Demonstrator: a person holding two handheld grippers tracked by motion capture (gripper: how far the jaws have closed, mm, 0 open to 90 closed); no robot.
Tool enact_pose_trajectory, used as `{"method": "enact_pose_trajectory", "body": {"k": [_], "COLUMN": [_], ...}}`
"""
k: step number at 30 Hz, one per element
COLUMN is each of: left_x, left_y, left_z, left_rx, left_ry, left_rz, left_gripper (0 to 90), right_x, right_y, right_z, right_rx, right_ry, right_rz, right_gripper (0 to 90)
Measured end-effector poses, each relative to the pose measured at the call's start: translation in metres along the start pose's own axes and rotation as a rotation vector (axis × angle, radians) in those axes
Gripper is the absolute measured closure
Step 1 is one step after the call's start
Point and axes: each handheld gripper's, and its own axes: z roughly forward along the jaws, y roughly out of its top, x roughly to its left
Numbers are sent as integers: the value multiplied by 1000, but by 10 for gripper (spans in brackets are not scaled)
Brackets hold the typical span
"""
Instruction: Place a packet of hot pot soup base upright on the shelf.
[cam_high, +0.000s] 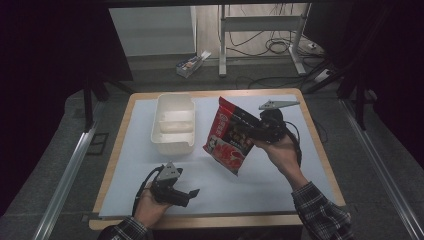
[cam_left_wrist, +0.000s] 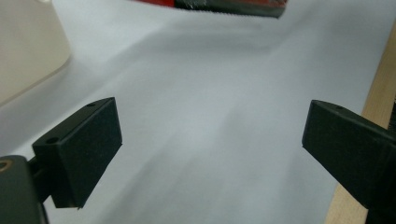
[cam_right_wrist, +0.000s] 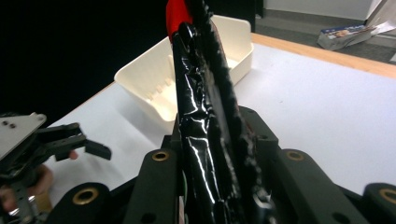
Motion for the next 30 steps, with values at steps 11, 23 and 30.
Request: {"method": "enact_pose_trajectory", "body": {"k": [11, 23, 30], "left_x": [-9, -13, -14], "left_y": [-8, -16, -20], "left_z": [-8, -17, -21], "left_rx": [2, -8, -10], "left_ry": [9, 21, 27], "left_rz": [4, 18, 16], "left_gripper": [40, 36, 36], "right_x": [-8, -2, 3], "right_y": [26, 59, 79], "right_z": [6, 27, 47], "right_rx": [-30, -49, -53], "right_ry": [-16, -8, 5], "right_rz": [-4, -33, -40], "right_gripper": [696, 695, 695]}}
